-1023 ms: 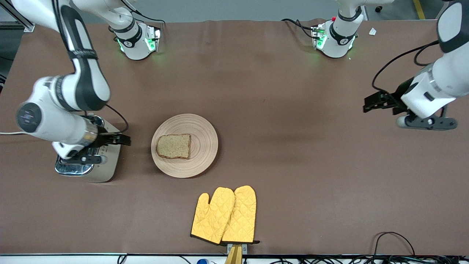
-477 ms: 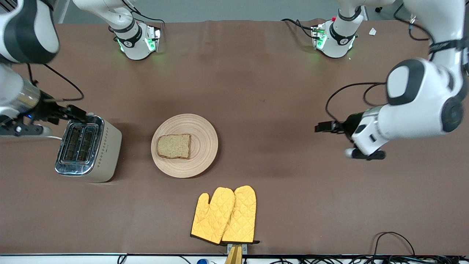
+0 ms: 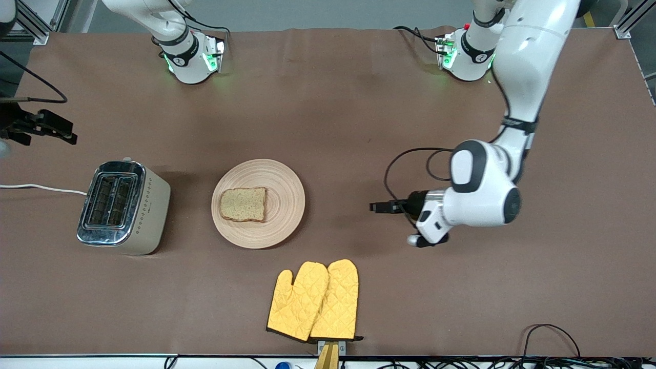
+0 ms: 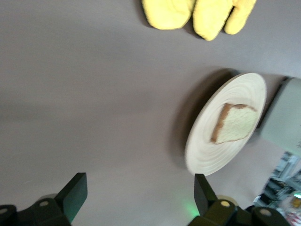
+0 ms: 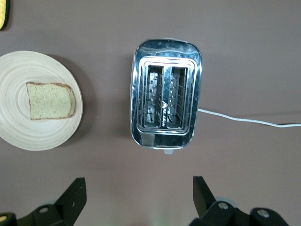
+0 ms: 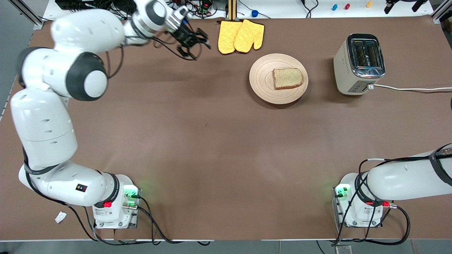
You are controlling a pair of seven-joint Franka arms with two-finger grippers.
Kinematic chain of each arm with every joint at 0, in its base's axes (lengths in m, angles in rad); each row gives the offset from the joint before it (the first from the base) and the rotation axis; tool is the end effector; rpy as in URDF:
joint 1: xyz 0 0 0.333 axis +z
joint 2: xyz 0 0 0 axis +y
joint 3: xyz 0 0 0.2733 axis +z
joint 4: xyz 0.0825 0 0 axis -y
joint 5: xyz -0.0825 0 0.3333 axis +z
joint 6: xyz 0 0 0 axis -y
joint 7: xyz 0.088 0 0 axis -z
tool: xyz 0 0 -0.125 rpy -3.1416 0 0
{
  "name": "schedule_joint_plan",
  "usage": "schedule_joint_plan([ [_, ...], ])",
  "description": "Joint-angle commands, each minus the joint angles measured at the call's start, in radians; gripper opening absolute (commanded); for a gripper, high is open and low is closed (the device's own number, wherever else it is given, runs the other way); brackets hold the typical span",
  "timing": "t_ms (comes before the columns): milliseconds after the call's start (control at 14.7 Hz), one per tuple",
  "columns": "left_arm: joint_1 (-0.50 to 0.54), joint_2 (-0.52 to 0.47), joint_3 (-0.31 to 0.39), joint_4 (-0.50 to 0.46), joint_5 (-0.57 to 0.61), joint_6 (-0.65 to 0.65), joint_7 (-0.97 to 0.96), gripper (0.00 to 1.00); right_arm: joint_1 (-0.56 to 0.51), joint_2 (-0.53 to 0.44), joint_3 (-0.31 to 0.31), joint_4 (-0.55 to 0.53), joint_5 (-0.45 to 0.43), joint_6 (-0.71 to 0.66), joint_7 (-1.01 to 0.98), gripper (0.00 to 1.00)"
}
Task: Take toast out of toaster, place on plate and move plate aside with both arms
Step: 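Withdraw the right gripper while the left gripper reaches the plate rim, then grasp the rim of the wooden plate with the left gripper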
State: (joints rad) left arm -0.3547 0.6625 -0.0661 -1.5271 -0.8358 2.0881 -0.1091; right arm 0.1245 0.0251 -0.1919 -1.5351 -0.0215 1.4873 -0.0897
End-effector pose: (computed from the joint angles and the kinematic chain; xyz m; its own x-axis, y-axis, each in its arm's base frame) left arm 0.5673 -0.3004 0.2585 0.9475 0.0548 -0.3151 0.2438 -0.7614 0.6007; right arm 0.4990 -0.0354 0.5594 0.9970 0.0204 -0.0744 0.0219 -0.9996 0.0197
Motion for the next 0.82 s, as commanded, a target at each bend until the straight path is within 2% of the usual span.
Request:
schedule_joint_plan([
  [0,-0.097,0.083,-0.008,0.045,-0.136,0.146,0.003,1.00,-0.013,0.003,0.016,0.023,-0.015,-0.056,-0.004,1.00],
  [273,-0.222,0.219,-0.018,0.172,-0.213,0.308,0.025,0.99,-0.002,0.003,0.020,0.026,-0.014,-0.059,-0.002,1.00],
  [409,-0.253,0.268,-0.026,0.211,-0.229,0.355,0.037,0.99,0.000,0.003,0.022,0.038,-0.014,-0.058,-0.002,1.00],
  [750,-0.256,0.328,-0.095,0.242,-0.241,0.435,0.085,0.99,-0.013,0.007,0.016,0.047,-0.011,-0.058,-0.015,1.00],
])
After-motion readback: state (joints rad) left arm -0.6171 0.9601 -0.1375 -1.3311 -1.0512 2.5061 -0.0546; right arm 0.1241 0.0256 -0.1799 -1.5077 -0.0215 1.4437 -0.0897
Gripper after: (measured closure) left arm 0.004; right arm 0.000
